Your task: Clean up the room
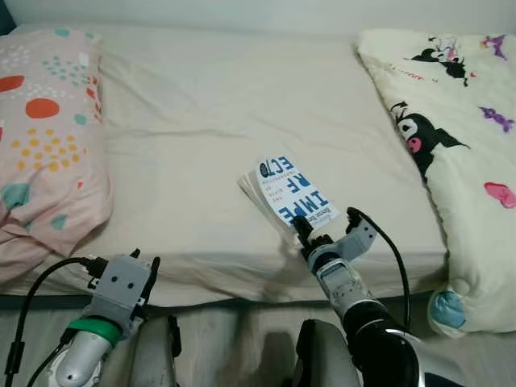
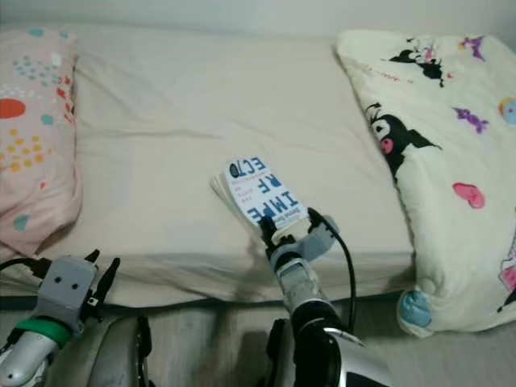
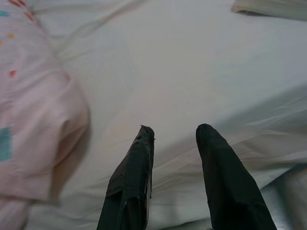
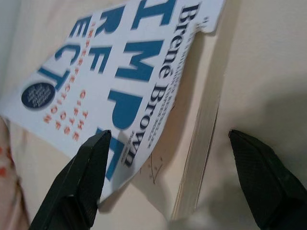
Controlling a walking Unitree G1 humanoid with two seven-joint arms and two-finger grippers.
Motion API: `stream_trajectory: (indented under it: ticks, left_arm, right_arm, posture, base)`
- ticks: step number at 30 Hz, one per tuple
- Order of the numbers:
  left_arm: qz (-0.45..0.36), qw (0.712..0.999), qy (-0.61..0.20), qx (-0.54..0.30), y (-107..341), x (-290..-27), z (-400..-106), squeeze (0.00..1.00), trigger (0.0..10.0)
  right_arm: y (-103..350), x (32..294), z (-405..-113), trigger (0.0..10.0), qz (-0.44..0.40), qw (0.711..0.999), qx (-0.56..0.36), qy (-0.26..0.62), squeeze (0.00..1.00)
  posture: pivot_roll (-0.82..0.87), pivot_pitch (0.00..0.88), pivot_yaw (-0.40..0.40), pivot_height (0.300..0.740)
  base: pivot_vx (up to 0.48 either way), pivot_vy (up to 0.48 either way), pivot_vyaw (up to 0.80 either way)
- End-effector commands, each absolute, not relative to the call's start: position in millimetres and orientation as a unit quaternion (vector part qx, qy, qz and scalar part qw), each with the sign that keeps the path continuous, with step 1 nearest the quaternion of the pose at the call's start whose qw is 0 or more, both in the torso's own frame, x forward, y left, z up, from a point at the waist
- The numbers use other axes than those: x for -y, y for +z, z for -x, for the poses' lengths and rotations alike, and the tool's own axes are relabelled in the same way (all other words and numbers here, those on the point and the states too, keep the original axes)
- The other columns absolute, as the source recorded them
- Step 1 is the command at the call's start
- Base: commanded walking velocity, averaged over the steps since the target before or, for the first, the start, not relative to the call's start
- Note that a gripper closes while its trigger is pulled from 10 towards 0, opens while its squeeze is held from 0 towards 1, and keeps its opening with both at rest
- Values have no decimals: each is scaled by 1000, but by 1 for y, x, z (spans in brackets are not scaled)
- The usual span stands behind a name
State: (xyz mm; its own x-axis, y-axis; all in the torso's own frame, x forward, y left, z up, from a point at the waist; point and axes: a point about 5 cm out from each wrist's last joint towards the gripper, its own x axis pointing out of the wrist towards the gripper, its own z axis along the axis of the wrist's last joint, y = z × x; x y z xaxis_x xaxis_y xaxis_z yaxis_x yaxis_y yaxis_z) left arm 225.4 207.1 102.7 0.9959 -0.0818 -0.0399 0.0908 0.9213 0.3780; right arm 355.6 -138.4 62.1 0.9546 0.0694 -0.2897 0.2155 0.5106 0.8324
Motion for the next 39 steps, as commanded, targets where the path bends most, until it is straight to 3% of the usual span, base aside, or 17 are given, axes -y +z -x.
stream_trajectory:
  ticks: [1, 9, 13, 19, 28, 29, 30, 31, 39]
  left_arm:
    - [-191, 980, -43, -26, 100, -211, -221, 0, 10000]
    - [-198, 979, -39, -31, 105, -219, -218, 0, 10000]
    - [-200, 978, -41, -36, 107, -220, -214, 0, 10000]
    - [-200, 978, -44, -38, 108, -219, -213, 0, 10000]
    - [-201, 978, -44, -42, 108, -220, -211, 0, 10000]
    - [-201, 978, -44, -42, 109, -219, -212, 0, 10000]
    - [-201, 978, -44, -42, 109, -219, -212, 0, 10000]
    - [-201, 978, -45, -41, 109, -219, -212, 0, 10000]
    - [-203, 977, -45, -40, 112, -220, -213, 0, 10000]
  right_arm:
    - [46, 131, -346, 10000, -526, 830, -176, -60, 0]
    - [51, 119, -348, 10000, -618, 768, -153, -62, 0]
    - [51, 99, -346, 10000, -671, 722, -163, -41, 0]
    - [53, 95, -346, 10000, -689, 708, -155, -27, 0]
    - [57, 101, -349, 10000, -688, 714, -126, -36, 0]
    - [57, 102, -349, 5412, -691, 712, -121, -39, 0]
    - [57, 102, -349, 5412, -691, 712, -121, -39, 0]
    - [57, 103, -349, 235, -694, 709, -116, -39, 0]
    - [57, 104, -349, 0, -705, 701, -102, -37, 0]
  posture:
    - [294, 218, 1, 555]
    - [319, 228, 16, 555]
    - [335, 231, 22, 555]
    - [346, 234, 19, 555]
    - [348, 230, 21, 555]
    - [348, 230, 22, 555]
    - [348, 230, 22, 555]
    - [349, 228, 24, 555]
    - [362, 226, 31, 555]
  base:
    - [0, 0, 0]
    - [0, 0, 0]
    - [0, 0, 0]
    - [0, 0, 0]
    - [0, 0, 0]
    - [0, 0, 0]
    - [0, 0, 0]
    - [0, 0, 0]
    - [0, 0, 0]
